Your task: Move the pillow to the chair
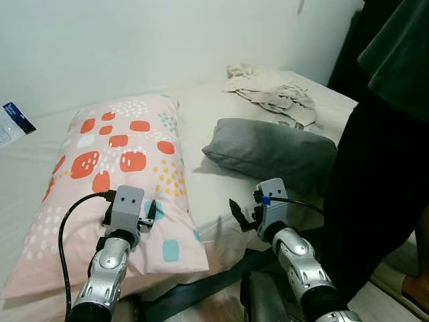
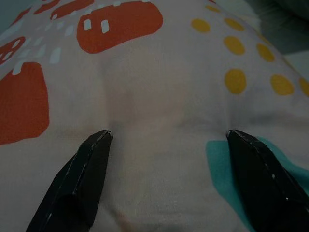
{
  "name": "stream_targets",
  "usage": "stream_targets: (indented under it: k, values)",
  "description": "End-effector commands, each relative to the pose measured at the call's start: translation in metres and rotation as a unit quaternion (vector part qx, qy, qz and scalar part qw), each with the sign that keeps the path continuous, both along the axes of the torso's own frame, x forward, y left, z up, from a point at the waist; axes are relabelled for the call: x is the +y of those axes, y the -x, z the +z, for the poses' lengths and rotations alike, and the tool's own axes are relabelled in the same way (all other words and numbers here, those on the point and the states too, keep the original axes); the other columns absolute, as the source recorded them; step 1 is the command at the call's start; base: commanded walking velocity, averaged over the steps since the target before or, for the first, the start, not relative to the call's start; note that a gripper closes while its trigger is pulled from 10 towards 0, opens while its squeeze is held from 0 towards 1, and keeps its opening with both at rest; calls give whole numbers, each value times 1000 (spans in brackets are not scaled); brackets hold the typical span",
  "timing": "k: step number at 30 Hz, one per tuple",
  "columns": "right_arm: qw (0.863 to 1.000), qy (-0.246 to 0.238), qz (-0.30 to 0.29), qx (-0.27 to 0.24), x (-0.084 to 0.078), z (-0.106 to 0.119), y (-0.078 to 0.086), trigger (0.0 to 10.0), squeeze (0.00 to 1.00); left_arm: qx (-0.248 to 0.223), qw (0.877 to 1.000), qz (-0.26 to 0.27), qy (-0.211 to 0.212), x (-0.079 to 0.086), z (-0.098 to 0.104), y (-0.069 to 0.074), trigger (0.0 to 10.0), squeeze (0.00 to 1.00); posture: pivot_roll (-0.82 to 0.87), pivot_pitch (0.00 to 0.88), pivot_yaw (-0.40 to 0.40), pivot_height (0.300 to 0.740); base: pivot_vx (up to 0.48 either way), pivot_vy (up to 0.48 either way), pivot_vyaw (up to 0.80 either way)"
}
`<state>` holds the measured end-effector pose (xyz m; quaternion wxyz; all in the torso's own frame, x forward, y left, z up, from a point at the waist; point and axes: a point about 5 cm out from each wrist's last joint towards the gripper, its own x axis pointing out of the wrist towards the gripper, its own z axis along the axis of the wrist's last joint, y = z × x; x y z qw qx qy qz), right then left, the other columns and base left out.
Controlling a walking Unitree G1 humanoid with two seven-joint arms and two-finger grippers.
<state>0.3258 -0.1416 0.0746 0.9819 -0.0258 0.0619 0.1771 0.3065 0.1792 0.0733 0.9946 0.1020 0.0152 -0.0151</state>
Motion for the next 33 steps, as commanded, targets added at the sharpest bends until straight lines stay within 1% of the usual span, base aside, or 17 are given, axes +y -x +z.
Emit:
stream_targets:
  k: [1,3,8,12,15,16,18,19,20,21,24,27,28,29,31,32,33]
  values:
    - [1000,-2,0,-1,-1,0,2,10000,0,29,1000,6,-8,4,-11,6,10000,0,-57,89,-46,556,0,0,0]
    - [1000,0,1,-1,-1,0,2,10000,0,29,1000,6,-7,4,-11,6,10000,0,-58,91,-46,556,0,0,0]
    - [999,5,-43,2,-30,2,0,10000,0,30,1000,4,-6,2,-12,7,10000,0,-63,87,-49,556,0,0,0]
    - [999,6,-48,3,-37,4,-1,10000,0,31,1000,4,-6,1,-12,7,10000,0,-65,93,-49,556,0,0,0]
    - [999,-7,-40,29,-48,4,0,10000,0,31,1000,1,-5,0,-12,5,10000,0,-66,95,-51,556,0,0,0]
    - [999,6,13,50,-47,0,3,10000,0,32,999,-11,-8,-1,-11,4,10000,0,-69,96,-51,556,0,0,0]
    - [997,29,51,49,-50,-2,9,10000,0,35,999,-38,-12,-8,-11,3,10000,0,-70,94,-55,556,0,0,0]
    - [997,34,54,48,-51,-2,11,10000,0,36,998,-48,-13,-10,-11,3,10000,0,-70,94,-55,556,0,0,0]
    - [996,38,43,65,-59,-7,12,10000,0,38,996,-74,-19,-17,-11,4,10000,0,-68,93,-59,556,0,0,0]
    - [996,40,40,72,-61,-8,12,10000,0,41,996,-82,-20,-19,-12,4,10000,0,-70,94,-60,556,0,0,0]
    - [996,44,38,74,-63,-10,14,10000,0,47,995,-91,-19,-22,-14,5,10000,0,-81,90,-65,556,0,0,0]
    - [996,40,22,79,-64,-11,14,10000,0,51,995,-80,-11,-23,-17,6,10000,0,-96,104,-56,556,0,0,0]
    - [995,60,23,78,-63,-10,13,10000,0,51,997,-60,11,-24,-17,4,10000,0,-103,112,-49,556,0,0,0]
    - [994,72,29,74,-62,-7,12,10000,0,48,997,-58,19,-27,-15,3,10000,0,-98,122,-49,556,0,0,0]
    - [994,74,31,72,-61,-6,11,10000,0,47,997,-62,17,-29,-14,2,10000,0,-98,122,-49,556,0,0,0]
    - [995,62,41,70,-56,-4,10,10000,0,45,996,-74,10,-35,-14,2,10000,0,-97,119,-47,556,0,0,0]
    - [995,62,41,70,-56,-4,10,10000,0,45,996,-74,10,-35,-14,2,10000,0,-97,119,-47,556,0,0,0]
